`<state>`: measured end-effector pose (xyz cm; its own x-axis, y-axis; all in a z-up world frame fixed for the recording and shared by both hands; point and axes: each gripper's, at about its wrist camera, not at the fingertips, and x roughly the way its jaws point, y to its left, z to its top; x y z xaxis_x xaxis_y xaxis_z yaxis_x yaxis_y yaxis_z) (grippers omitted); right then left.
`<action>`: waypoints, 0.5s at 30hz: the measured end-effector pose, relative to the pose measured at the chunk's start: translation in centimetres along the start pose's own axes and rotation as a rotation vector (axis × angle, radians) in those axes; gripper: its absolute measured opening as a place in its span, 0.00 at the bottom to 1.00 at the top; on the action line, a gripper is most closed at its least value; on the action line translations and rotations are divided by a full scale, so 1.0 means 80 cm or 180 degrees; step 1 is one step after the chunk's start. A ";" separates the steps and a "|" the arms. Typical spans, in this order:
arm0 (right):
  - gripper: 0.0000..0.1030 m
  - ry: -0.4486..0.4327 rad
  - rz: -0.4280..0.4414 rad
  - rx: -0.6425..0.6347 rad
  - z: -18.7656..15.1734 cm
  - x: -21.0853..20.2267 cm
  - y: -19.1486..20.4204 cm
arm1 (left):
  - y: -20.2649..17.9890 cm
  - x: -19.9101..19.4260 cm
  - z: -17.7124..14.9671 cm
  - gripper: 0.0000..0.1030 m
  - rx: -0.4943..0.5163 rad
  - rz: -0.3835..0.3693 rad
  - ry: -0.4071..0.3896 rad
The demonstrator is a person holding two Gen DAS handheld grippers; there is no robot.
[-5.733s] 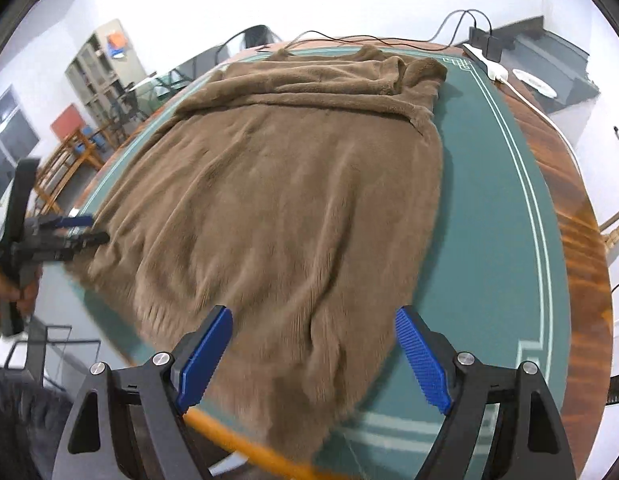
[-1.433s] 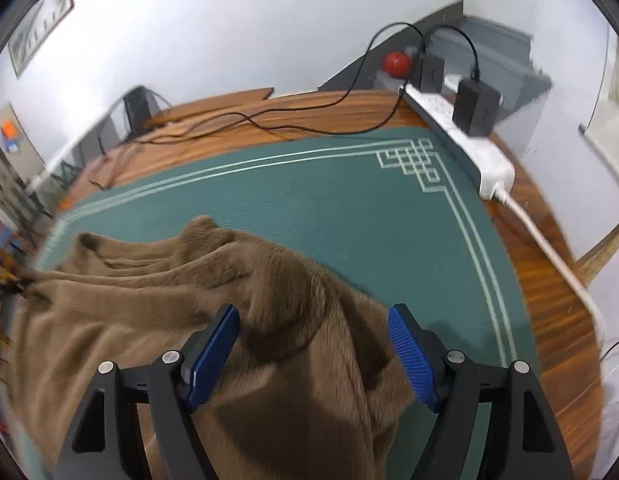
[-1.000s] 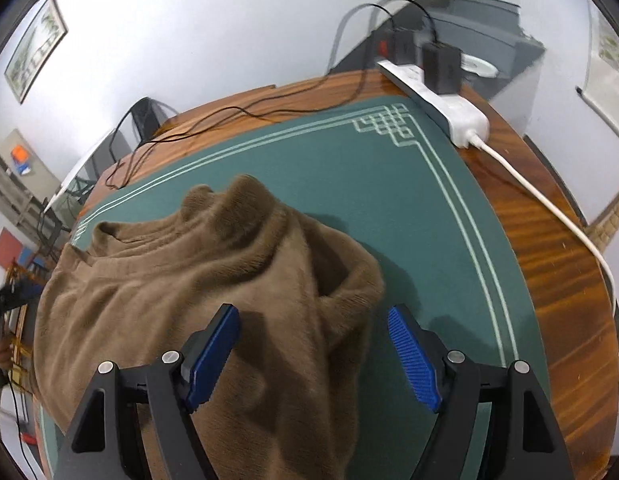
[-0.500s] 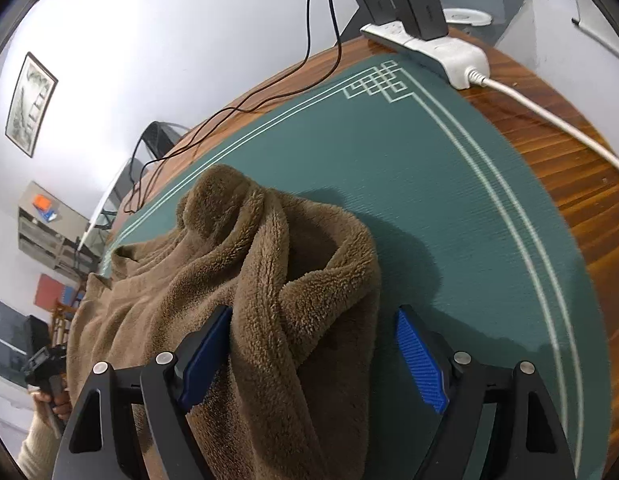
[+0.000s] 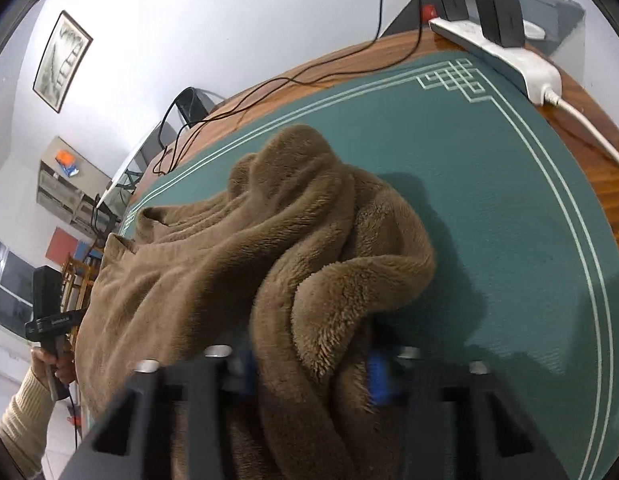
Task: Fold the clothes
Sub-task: 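Grasp the folded sweatshirt with both tools and lift it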
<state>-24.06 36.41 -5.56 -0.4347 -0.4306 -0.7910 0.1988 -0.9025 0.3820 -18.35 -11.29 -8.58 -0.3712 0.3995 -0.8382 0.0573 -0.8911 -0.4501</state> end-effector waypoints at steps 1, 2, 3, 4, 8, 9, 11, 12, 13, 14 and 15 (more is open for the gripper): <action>0.28 -0.0045 -0.0062 -0.0034 -0.002 -0.006 0.004 | -0.004 -0.003 0.000 0.26 0.0006 0.0028 -0.0026; 0.26 -0.0093 -0.0122 -0.0063 -0.005 -0.012 0.009 | -0.009 -0.007 -0.001 0.25 0.0018 0.0056 -0.0053; 0.25 -0.0140 -0.0182 -0.0093 -0.008 -0.019 0.013 | -0.016 -0.011 -0.001 0.25 0.0045 0.0075 -0.0085; 0.24 -0.0197 -0.0218 -0.0091 -0.011 -0.027 0.015 | -0.023 -0.016 0.000 0.25 0.0077 0.0090 -0.0118; 0.22 -0.0440 -0.0264 -0.0076 -0.022 -0.066 0.023 | -0.054 -0.040 0.003 0.25 0.0201 0.0066 -0.0255; 0.22 -0.0490 -0.0277 -0.0089 -0.025 -0.076 0.027 | -0.062 -0.046 0.004 0.25 0.0233 0.0042 -0.0285; 0.22 -0.0582 -0.0293 -0.0127 -0.032 -0.099 0.034 | -0.079 -0.060 0.005 0.24 0.0298 -0.0011 -0.0344; 0.22 -0.0635 -0.0300 -0.0140 -0.037 -0.114 0.037 | -0.088 -0.067 0.005 0.24 0.0331 -0.0038 -0.0373; 0.22 -0.0684 -0.0309 -0.0145 -0.042 -0.127 0.039 | -0.099 -0.073 0.005 0.24 0.0375 -0.0076 -0.0397; 0.22 -0.0728 -0.0317 -0.0141 -0.048 -0.139 0.040 | -0.110 -0.080 0.003 0.24 0.0423 -0.0117 -0.0420; 0.22 -0.0778 -0.0326 -0.0128 -0.053 -0.151 0.041 | -0.125 -0.084 0.002 0.24 0.0488 -0.0158 -0.0436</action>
<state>-14.40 38.60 3.19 -0.6526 -0.3263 -0.6838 0.1754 -0.9430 0.2827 -16.59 -5.14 1.63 -0.4931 0.4202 -0.7618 -0.1021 -0.8975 -0.4290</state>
